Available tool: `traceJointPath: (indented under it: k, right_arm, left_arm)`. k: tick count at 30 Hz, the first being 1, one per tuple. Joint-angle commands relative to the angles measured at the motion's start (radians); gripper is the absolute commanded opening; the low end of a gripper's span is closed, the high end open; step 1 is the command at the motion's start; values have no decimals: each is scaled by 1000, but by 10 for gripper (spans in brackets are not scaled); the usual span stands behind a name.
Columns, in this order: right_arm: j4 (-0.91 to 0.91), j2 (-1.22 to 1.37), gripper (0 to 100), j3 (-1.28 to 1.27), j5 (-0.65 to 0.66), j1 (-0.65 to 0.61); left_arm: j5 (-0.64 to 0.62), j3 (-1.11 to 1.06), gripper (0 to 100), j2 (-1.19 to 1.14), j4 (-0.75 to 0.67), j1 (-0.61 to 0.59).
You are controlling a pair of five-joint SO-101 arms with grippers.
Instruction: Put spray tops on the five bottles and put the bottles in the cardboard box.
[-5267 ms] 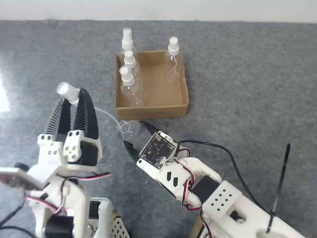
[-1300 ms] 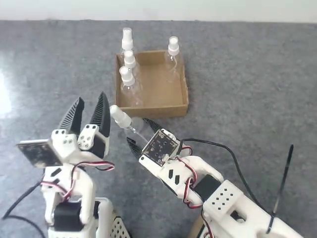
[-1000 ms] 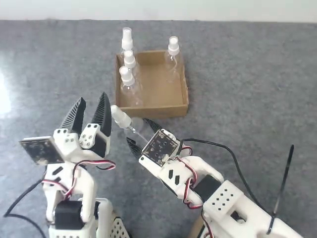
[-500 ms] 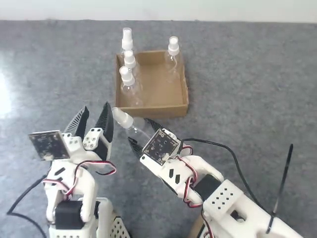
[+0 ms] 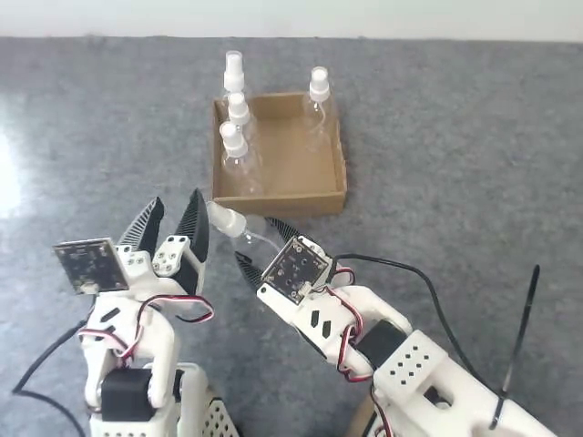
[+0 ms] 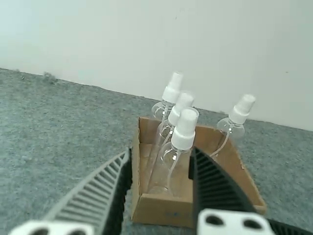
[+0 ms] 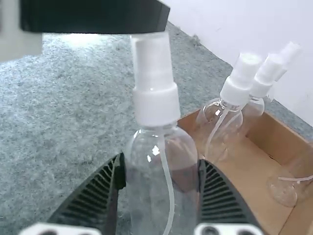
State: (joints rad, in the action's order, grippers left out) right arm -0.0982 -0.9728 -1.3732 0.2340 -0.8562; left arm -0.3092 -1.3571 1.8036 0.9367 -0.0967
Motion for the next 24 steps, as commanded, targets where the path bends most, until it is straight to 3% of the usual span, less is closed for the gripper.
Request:
traceJointPath:
  k: [1, 18, 24]
  right_arm:
    - [28, -41, 84, 20, 0, 7]
    - [28, -31, 87, 18, 2, 7]
    - [28, -31, 87, 20, 2, 7]
  left_arm:
    - [12, 16, 177, 20, 2, 2]
    - [8, 113, 177, 20, 2, -3]
    - [-78, 134, 179, 20, 2, -126]
